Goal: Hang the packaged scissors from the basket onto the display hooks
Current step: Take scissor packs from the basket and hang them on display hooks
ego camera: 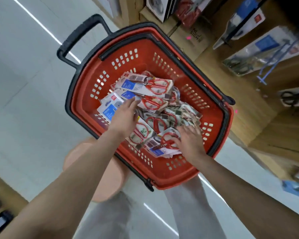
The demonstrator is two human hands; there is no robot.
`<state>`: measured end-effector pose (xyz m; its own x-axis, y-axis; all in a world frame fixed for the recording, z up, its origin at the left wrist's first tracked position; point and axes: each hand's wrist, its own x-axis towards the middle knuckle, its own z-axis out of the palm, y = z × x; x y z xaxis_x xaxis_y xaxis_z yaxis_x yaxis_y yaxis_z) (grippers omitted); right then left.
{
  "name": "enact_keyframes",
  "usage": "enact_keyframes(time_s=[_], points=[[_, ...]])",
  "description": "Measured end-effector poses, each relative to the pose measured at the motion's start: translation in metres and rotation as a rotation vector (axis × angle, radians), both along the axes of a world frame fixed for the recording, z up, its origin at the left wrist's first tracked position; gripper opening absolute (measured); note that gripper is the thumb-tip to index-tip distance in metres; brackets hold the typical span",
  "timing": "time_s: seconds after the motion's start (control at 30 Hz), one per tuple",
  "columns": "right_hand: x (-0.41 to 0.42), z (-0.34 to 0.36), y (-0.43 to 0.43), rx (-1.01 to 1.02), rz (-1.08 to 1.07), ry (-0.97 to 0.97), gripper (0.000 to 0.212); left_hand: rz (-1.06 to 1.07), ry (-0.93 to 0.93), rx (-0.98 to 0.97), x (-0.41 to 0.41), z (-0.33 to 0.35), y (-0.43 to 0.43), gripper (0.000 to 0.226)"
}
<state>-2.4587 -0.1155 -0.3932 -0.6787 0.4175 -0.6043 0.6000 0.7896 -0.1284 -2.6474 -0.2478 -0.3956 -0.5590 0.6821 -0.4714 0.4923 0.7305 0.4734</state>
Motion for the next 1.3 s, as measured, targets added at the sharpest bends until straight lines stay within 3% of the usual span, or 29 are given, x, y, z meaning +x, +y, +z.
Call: enact_keyframes(time_s=[0.17, 0.37, 0.43, 0.53, 0.63, 0.7, 0.83, 0.93, 1.0, 1.13, 1.23, 1.3], points=[[0.005, -0.007, -0.004, -0.112, -0.177, 0.164, 0.033, -0.276, -0.104, -0.042, -0.012, -0.037, 0.032, 0.05], [0.027, 0.009, 0.012, -0.175, -0.319, 0.387, 0.024, -0.256, -0.113, -0.024, -0.016, -0.035, 0.037, 0.045], [0.03, 0.02, 0.022, -0.146, -0.271, 0.44, 0.022, -0.06, -0.122, -0.015, -0.013, -0.029, 0.035, 0.042], [0.029, 0.037, 0.033, -0.123, -0.182, 0.519, 0.02, 0.427, -0.098, -0.038, -0.004, -0.025, 0.041, 0.033], [0.023, 0.047, 0.037, -0.116, -0.207, 0.594, 0.026, 0.92, -0.383, -0.161, -0.011, -0.034, 0.047, 0.042], [0.018, 0.051, 0.033, -0.075, -0.198, 0.62, 0.032, 1.063, -0.575, -0.143, -0.017, -0.043, 0.049, 0.046], [0.004, 0.058, 0.022, 0.003, -0.162, 0.612, 0.029, 1.174, -0.781, -0.053, -0.03, -0.047, 0.056, 0.011], [0.002, 0.061, 0.018, 0.07, -0.261, 0.588, 0.025, 1.163, -0.961, 0.104, -0.034, -0.038, 0.044, 0.017], [0.002, 0.066, 0.015, 0.086, -0.387, 0.597, 0.028, 1.154, -0.979, 0.13, -0.033, -0.027, 0.03, 0.01], [0.003, 0.082, 0.012, 0.068, -0.685, 0.683, 0.032, 1.035, -0.779, 0.101, -0.028, 0.001, -0.001, 0.019], [0.009, 0.086, 0.011, -0.011, -0.923, 0.771, 0.026, 0.742, -0.497, 0.293, -0.029, 0.019, -0.02, 0.031], [0.011, 0.087, 0.008, -0.019, -1.104, 0.856, 0.015, 0.607, -0.427, 0.392, -0.035, 0.028, -0.019, 0.029]])
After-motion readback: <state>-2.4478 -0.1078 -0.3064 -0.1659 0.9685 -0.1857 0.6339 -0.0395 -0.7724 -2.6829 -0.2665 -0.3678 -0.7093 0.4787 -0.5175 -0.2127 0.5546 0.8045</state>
